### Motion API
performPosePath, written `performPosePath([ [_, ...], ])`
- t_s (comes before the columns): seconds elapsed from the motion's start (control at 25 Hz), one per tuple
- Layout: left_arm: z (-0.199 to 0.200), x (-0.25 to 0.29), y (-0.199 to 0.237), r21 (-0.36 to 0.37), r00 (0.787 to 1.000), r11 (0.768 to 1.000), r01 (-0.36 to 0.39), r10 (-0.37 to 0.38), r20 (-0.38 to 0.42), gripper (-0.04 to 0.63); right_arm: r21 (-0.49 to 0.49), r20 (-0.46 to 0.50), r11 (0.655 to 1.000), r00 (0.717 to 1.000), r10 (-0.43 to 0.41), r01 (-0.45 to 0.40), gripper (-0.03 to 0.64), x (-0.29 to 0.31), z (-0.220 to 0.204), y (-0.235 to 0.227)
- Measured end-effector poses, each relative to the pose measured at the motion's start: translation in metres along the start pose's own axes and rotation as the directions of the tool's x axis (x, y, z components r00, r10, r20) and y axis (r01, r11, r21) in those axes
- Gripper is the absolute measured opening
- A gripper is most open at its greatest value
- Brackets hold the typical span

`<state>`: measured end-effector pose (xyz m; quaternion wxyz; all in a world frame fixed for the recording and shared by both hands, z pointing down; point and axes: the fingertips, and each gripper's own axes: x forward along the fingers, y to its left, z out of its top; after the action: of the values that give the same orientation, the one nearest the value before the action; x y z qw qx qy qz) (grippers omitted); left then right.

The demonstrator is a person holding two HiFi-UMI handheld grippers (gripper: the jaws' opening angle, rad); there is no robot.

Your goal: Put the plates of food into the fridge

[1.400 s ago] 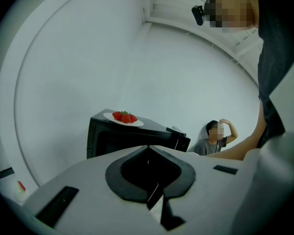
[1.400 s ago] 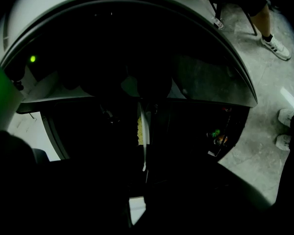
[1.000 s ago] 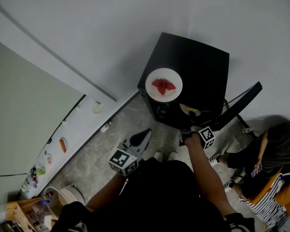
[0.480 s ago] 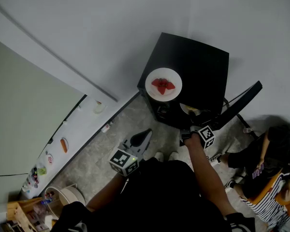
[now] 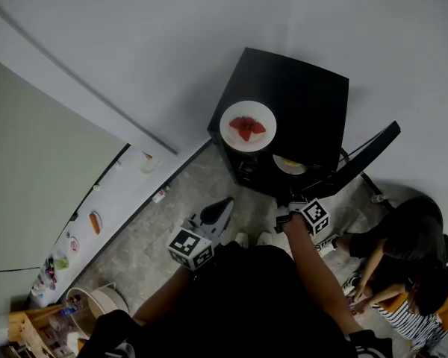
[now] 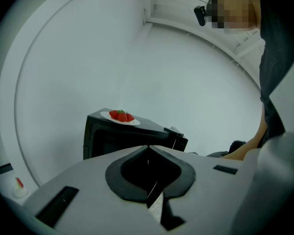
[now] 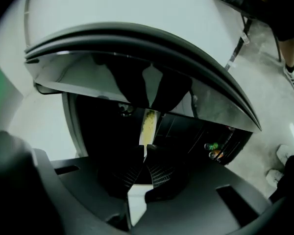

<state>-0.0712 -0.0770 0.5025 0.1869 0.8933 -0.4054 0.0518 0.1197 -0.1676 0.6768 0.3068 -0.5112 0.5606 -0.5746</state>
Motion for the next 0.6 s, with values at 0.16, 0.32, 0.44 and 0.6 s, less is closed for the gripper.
performPosePath([
  [0.16, -0.001, -0.002, -0.002, -0.008, 1.0, 1.0, 0.003, -0.003, 0.003, 0.023, -0.032, -0.017, 0.998, 0.999, 0.049, -0.05, 0.034, -0.014, -0.005, 0.011],
  [0.32, 0.0, -0.005, -0.001, -0.02, 1.0, 1.0, 0.009, -0.008, 0.017, 0.025, -0.155, -0.052, 0.983, 0.994, 0.091, -0.099, 0.034, -0.026, -0.009, 0.027],
  [0.44, 0.0, -0.007, -0.004, -0.023, 1.0, 1.0, 0.014, -0.013, 0.02, 0.023, -0.245, -0.06, 0.961, 0.991, 0.117, -0.129, 0.034, -0.039, -0.009, 0.041],
  [0.6, -0.002, -0.01, -0.008, -0.04, 0.999, 0.999, 0.02, -0.018, 0.03, 0.023, -0.312, -0.069, 0.935, 0.986, 0.155, -0.169, 0.034, -0.056, -0.011, 0.057],
])
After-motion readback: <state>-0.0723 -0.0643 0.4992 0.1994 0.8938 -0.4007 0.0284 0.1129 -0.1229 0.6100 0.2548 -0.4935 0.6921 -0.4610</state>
